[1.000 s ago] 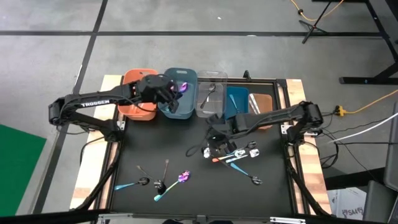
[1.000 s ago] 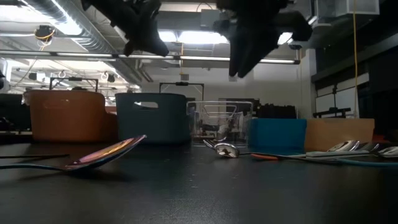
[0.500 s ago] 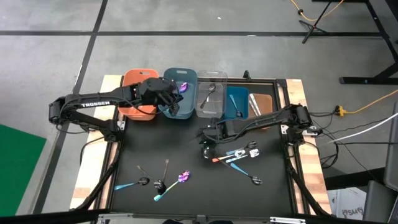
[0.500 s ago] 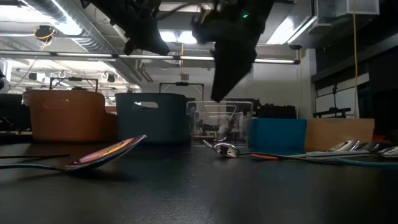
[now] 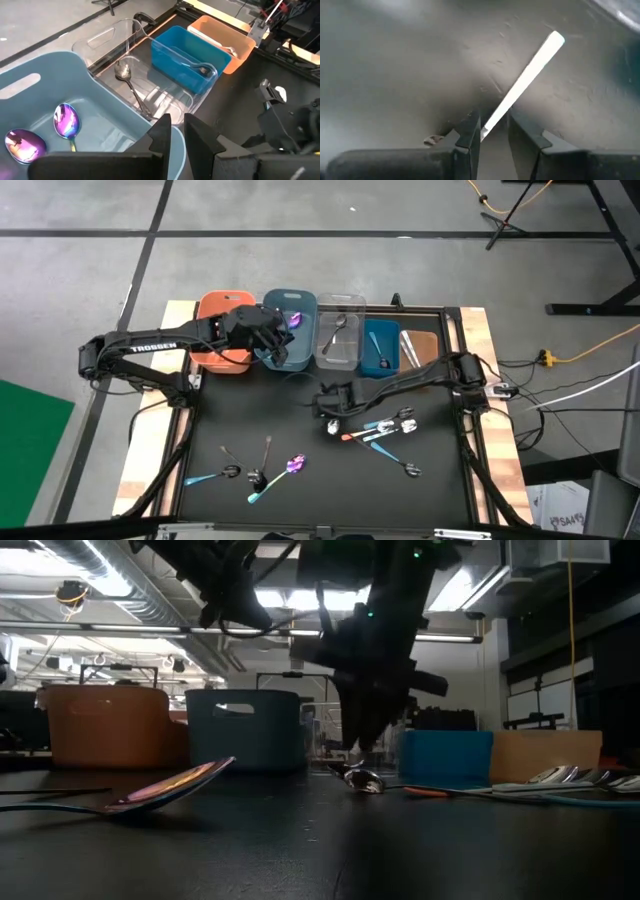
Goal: Sort silverware by color (type)
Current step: Put the white and blue spoon into the right orange bin
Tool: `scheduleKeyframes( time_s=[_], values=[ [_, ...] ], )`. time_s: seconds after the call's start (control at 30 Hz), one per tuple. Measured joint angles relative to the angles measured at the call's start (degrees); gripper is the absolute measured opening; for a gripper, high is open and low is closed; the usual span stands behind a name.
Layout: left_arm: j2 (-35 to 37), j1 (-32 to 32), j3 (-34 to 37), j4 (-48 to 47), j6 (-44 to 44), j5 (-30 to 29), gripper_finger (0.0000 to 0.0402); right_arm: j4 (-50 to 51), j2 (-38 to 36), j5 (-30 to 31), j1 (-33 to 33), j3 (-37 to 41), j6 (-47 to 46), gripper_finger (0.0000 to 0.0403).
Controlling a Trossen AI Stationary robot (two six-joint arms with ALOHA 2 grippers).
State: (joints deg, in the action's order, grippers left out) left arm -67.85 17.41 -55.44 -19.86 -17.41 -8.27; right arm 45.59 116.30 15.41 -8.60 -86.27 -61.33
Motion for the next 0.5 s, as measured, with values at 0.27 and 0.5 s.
scheduleKeyframes(
  time_s=[0.27, 0.5],
  values=[
    [0.0, 0.0, 0.0, -0.3, 0.1, 0.0, 0.0047, 1.5, 1.5, 0.8, 0.0, -0.1, -4.8, 0.0087],
    [0.0, -0.9, 0.0, -0.3, 0.1, -0.1, 0.0047, 0.6, 3.0, 2.0, 0.0, -0.1, -4.9, 0.0087]
  ],
)
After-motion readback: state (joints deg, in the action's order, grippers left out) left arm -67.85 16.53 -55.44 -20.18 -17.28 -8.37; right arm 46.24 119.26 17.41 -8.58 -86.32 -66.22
